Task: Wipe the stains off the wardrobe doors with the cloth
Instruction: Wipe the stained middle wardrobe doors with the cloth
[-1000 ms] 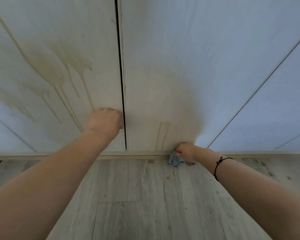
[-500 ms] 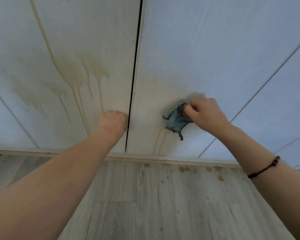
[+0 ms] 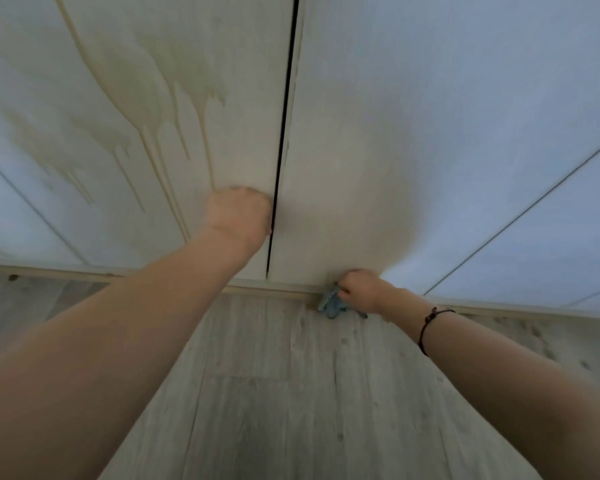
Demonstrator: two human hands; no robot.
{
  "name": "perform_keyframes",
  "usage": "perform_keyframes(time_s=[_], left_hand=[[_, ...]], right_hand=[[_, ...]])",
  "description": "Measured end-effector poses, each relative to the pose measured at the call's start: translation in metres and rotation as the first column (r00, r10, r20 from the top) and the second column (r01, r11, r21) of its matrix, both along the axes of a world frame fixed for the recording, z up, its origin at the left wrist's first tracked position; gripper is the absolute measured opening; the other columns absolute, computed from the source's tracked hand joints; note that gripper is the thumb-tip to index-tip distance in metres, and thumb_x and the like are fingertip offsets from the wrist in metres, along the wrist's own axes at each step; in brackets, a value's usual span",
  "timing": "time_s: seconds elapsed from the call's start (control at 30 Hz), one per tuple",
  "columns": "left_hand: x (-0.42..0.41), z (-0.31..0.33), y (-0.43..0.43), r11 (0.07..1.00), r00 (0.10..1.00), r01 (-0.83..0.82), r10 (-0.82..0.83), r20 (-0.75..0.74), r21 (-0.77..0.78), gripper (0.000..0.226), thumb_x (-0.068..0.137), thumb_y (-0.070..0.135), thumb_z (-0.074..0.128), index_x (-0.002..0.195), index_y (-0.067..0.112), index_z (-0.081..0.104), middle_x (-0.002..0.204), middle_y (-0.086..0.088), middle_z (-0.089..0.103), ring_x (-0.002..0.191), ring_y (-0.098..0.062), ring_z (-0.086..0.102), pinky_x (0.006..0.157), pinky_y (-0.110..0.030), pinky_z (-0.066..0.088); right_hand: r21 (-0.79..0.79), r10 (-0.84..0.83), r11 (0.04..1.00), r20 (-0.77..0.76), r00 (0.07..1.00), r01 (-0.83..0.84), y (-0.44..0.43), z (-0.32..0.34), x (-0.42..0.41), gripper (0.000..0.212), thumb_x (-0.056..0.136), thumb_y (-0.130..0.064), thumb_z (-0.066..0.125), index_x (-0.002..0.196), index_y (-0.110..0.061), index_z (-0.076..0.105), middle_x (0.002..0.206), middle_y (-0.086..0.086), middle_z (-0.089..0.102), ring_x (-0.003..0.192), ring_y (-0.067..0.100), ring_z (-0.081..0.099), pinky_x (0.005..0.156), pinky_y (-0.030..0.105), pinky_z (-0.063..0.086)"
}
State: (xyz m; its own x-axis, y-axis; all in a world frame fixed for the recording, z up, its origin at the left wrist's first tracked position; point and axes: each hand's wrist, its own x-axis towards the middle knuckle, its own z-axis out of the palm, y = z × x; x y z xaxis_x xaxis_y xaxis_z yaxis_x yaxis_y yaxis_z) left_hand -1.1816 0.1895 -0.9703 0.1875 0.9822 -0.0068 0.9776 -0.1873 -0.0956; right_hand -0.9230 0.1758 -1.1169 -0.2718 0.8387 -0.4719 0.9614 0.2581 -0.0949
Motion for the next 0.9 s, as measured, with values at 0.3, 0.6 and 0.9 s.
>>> perform_keyframes(time_s=[0.3,0.6,0.9], left_hand=[[0.000,-0.001,0.001,0.999,0.999,-0.023,0.024,0.035,-0.022,0.018,0.090,0.026,0.067,0.106,0.021,0.072,0.116,-0.009,0.070,0.109,-0.031,0.066,0.083,-0.034,0.051],[0.001,0.008,-0.005,0.999,0.999,-0.036,0.036,0.014,0.021,0.022,0.093,0.024,0.065,0.114,0.018,0.071,0.119,-0.006,0.069,0.112,-0.028,0.066,0.085,-0.033,0.050],[0.000,-0.003,0.003,1.000,0.999,0.013,-0.013,0.036,0.021,0.028,0.090,0.038,0.071,0.108,0.017,0.070,0.115,-0.011,0.068,0.105,-0.033,0.066,0.080,-0.036,0.050]], right_hand=[[0.130,-0.004,0.991,-0.022,1.000,0.007,-0.010,0.012,0.009,0.029,0.102,-0.019,0.046,0.099,0.001,0.067,0.103,0.020,0.069,0.096,0.034,0.064,0.081,0.036,0.045],[0.765,0.041,0.608,-0.297,0.954,0.212,-0.031,0.225,0.009,0.038,0.090,-0.019,0.050,0.056,-0.014,0.034,0.046,-0.003,0.029,0.044,0.021,0.029,0.048,0.031,0.025],[0.427,0.075,0.904,-0.143,0.987,-0.007,-0.023,0.078,0.017,0.030,0.094,-0.019,0.052,0.066,-0.011,0.047,0.061,0.012,0.056,0.056,0.028,0.045,0.057,0.034,0.036]])
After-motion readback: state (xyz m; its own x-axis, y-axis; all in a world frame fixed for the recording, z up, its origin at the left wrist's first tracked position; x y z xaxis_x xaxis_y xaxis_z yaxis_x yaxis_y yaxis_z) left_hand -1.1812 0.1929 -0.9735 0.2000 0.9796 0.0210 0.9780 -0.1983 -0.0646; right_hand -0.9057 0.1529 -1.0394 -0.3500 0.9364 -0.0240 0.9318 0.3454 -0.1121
